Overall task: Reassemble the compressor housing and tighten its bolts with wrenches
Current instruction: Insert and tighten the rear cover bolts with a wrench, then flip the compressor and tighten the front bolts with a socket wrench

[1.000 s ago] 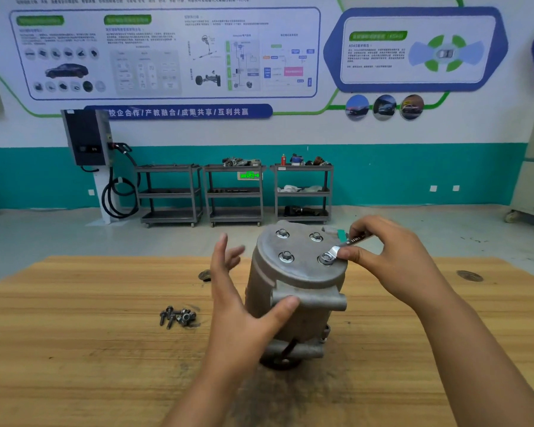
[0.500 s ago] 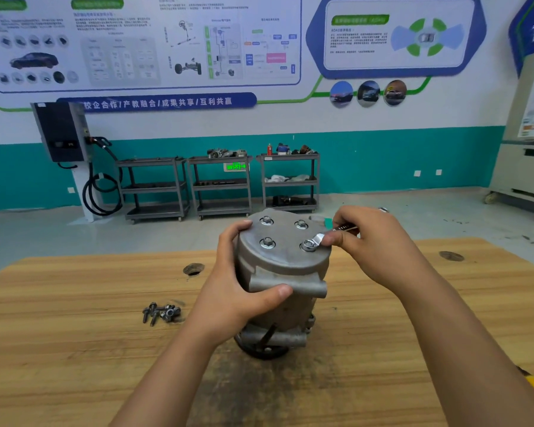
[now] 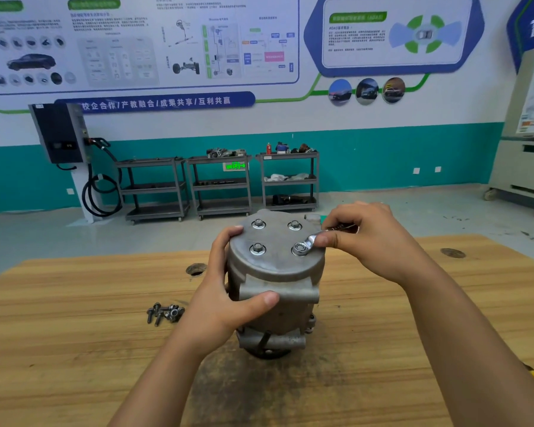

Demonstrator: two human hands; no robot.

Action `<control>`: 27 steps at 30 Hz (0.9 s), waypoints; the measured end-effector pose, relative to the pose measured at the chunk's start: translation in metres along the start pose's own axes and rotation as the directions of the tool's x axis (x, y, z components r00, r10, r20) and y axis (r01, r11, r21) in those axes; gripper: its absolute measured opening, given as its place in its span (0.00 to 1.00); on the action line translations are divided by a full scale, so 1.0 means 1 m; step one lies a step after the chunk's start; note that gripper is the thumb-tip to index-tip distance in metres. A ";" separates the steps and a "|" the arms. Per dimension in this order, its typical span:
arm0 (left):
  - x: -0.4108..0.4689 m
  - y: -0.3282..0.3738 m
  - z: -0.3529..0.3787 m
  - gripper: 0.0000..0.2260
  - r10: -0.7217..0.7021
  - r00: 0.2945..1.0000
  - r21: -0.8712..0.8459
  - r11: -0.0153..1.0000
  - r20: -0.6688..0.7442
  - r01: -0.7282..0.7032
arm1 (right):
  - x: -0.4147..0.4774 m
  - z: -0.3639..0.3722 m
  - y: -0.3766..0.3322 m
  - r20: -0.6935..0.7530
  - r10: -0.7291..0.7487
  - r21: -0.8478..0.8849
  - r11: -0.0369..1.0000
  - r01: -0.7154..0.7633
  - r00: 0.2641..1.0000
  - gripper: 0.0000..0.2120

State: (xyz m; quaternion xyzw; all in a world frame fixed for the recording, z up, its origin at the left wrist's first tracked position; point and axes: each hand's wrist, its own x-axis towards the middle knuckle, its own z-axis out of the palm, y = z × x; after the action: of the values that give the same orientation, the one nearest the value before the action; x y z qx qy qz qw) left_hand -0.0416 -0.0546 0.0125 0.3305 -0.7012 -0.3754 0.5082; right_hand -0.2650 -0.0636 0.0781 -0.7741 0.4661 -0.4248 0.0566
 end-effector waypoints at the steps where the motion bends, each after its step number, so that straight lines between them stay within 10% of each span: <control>1: 0.000 0.000 0.000 0.39 0.001 1.000 0.004 1.000 0.003 -0.001 | 0.000 -0.001 0.000 -0.012 0.010 0.053 0.999 -0.009 1.000 0.10; 4: 0.001 0.001 0.003 0.39 0.001 1.000 0.006 1.000 0.008 -0.001 | -0.005 -0.029 -0.001 -0.233 0.026 0.278 0.960 0.041 0.972 0.10; 8: 0.001 0.001 0.007 0.37 0.010 1.000 0.011 1.000 -0.010 -0.010 | -0.019 -0.073 0.001 -0.425 0.043 0.165 0.986 0.030 0.904 0.14; 16: 0.002 0.003 0.017 0.39 -0.003 0.997 0.061 0.998 -0.073 0.008 | -0.025 -0.073 0.011 -0.095 0.387 -0.188 0.898 -0.398 0.917 0.07; 22: 0.006 0.005 0.020 0.37 0.006 0.999 0.041 0.999 -0.051 -0.004 | -0.053 -0.022 0.044 0.288 0.678 -0.441 0.720 -0.535 0.676 0.09; 27: 0.004 0.003 0.024 0.36 0.033 0.996 0.060 0.998 -0.078 -0.028 | -0.079 0.007 0.066 0.326 0.713 -0.587 0.667 -0.458 0.620 0.16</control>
State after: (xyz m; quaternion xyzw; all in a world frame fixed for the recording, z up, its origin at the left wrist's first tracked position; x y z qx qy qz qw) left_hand -0.0660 -0.0516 0.0124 0.3489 -0.6962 -0.3335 0.5313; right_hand -0.3209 -0.0419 -0.0063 -0.6473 0.7482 -0.0289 0.1427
